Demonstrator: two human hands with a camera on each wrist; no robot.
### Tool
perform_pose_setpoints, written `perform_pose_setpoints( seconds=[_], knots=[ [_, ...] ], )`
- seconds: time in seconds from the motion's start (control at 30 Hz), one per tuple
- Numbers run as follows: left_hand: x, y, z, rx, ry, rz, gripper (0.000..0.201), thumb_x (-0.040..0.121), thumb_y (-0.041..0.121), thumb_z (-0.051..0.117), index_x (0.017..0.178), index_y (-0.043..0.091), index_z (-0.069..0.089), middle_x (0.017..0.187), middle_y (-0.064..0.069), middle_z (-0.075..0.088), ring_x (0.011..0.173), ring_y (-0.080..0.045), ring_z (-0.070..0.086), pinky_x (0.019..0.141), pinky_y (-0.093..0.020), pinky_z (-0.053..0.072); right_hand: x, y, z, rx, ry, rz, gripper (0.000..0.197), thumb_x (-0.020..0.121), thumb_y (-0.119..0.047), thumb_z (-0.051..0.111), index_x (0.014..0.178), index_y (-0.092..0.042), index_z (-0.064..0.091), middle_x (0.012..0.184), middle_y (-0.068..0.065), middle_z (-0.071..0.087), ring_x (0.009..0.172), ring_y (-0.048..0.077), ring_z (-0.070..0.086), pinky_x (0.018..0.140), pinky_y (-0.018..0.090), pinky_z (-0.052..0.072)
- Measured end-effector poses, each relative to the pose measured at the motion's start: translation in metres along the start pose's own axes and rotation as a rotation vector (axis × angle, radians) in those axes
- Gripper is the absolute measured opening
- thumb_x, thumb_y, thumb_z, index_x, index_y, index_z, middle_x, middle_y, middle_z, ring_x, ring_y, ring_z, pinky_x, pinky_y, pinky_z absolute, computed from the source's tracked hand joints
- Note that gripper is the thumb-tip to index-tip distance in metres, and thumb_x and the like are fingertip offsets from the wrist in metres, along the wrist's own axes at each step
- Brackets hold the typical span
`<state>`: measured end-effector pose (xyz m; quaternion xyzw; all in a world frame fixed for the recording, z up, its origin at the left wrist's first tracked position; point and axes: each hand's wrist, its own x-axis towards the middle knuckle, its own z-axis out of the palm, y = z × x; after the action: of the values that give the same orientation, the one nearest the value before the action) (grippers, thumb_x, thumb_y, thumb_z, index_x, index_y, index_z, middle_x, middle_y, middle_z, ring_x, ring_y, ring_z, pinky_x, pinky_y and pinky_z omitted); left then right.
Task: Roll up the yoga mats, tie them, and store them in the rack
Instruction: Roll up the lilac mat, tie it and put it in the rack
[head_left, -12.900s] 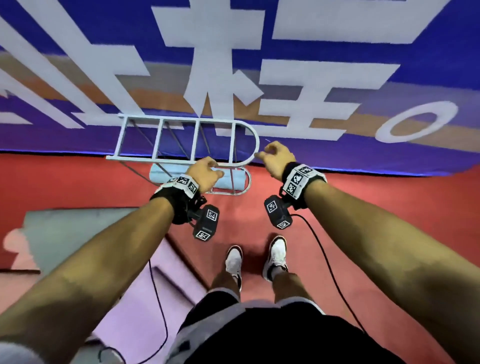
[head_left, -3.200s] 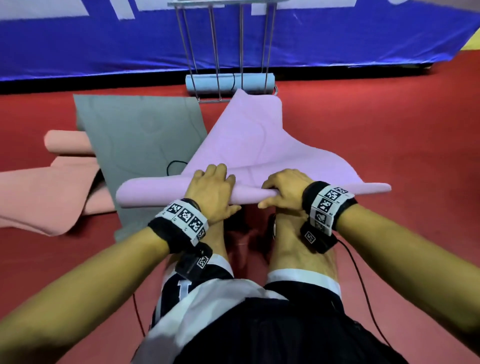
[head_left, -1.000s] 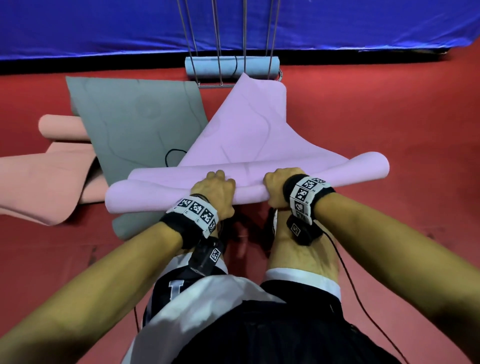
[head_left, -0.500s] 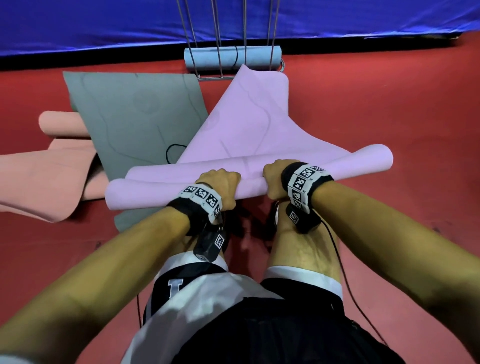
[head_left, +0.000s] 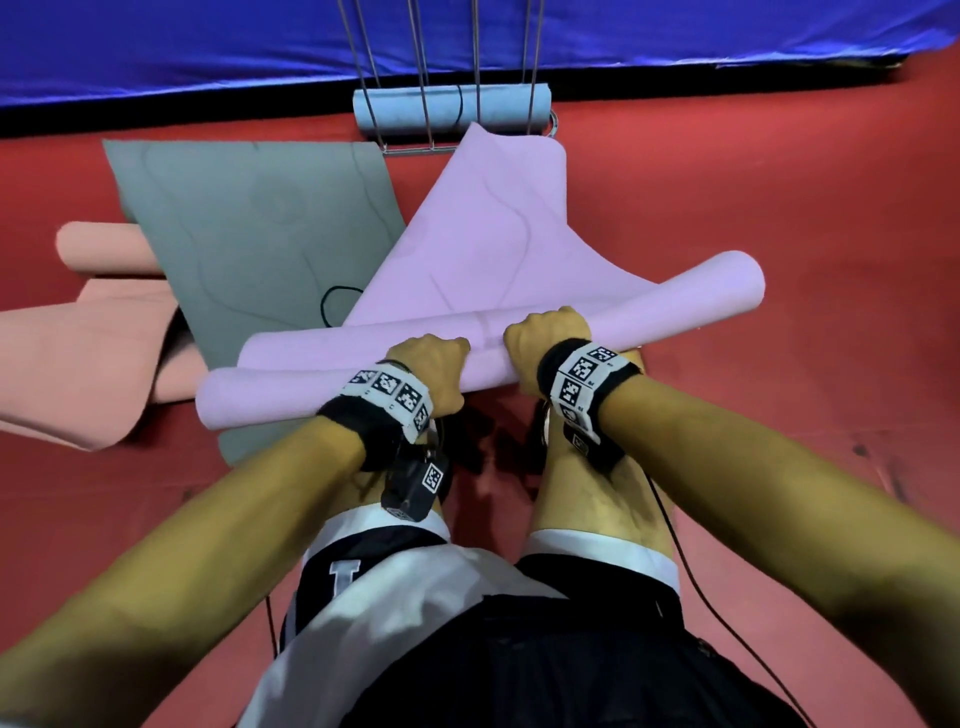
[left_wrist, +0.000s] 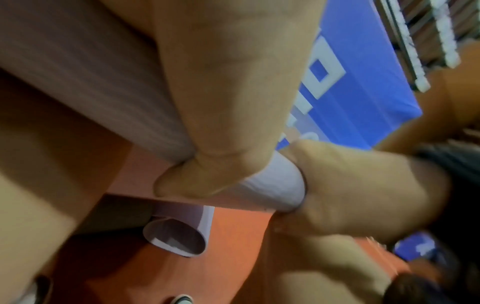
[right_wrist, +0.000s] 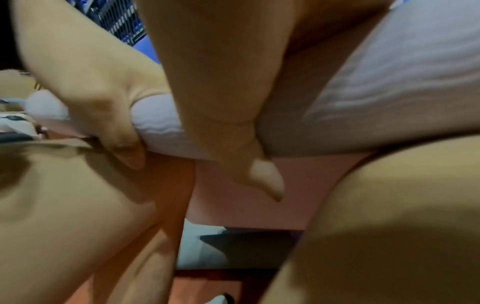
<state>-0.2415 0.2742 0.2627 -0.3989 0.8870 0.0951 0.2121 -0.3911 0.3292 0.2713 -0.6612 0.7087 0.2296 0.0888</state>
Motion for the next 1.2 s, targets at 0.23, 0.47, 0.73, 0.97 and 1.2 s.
perform_pose_setpoints(
  seconds=[0.23,0.47,0.73,0.97,1.2],
  knots=[
    [-0.015,0.013,0.02,0.211,0.216,-0.03,0.068,0.077,0.029,0.073,0.133,0.021,0.037,0.127,-0.005,0.051,0.118,-0.029,0.048,0.091,-0.043,0.039,0.015,0.005,-0.012,0.089,-0.177,-0.042,0.046,0.084,-0.032,0.06,0.126,-0.015,0.056,0.12,0.011,0.066,0.108,0.03,0.066,0.089,0.04,0.054],
    [0.001,0.007,-0.002,0.141,0.158,-0.014,0.041,0.084,0.018,0.062,0.123,0.022,0.051,0.106,-0.005,0.068,0.097,-0.03,0.067,0.071,-0.034,0.041,0.013,0.009,-0.007,0.157,-0.074,0.006,0.04,0.078,-0.032,0.064,0.116,-0.022,0.059,0.101,0.002,0.067,0.086,0.026,0.063,0.075,0.034,0.05],
    [0.0,-0.011,-0.037,0.006,0.18,-0.022,0.04,0.073,0.026,0.066,0.112,0.027,0.059,0.103,-0.006,0.067,0.093,-0.033,0.065,0.074,-0.034,0.045,0.0,0.025,-0.008,0.103,0.261,0.072,0.055,0.077,-0.046,0.076,0.118,-0.017,0.054,0.112,0.007,0.064,0.108,0.031,0.058,0.098,0.042,0.038],
    [-0.019,-0.035,-0.125,0.02,0.269,0.011,0.033,0.074,0.025,0.067,0.106,0.027,0.06,0.098,-0.004,0.069,0.086,-0.032,0.065,0.071,-0.036,0.051,-0.015,0.045,-0.097,0.056,0.395,0.095,0.033,0.076,-0.025,0.069,0.105,-0.021,0.055,0.1,0.005,0.07,0.094,0.03,0.066,0.08,0.036,0.036],
    [-0.062,-0.026,-0.178,-0.022,0.279,0.097,0.018,0.076,0.015,0.066,0.091,0.023,0.061,0.072,0.001,0.06,0.066,-0.027,0.059,0.062,-0.03,0.045,-0.066,0.06,-0.156,0.07,0.392,0.093,0.031,0.078,-0.027,0.068,0.108,-0.022,0.062,0.104,0.006,0.069,0.096,0.032,0.067,0.072,0.033,0.043]
  ],
)
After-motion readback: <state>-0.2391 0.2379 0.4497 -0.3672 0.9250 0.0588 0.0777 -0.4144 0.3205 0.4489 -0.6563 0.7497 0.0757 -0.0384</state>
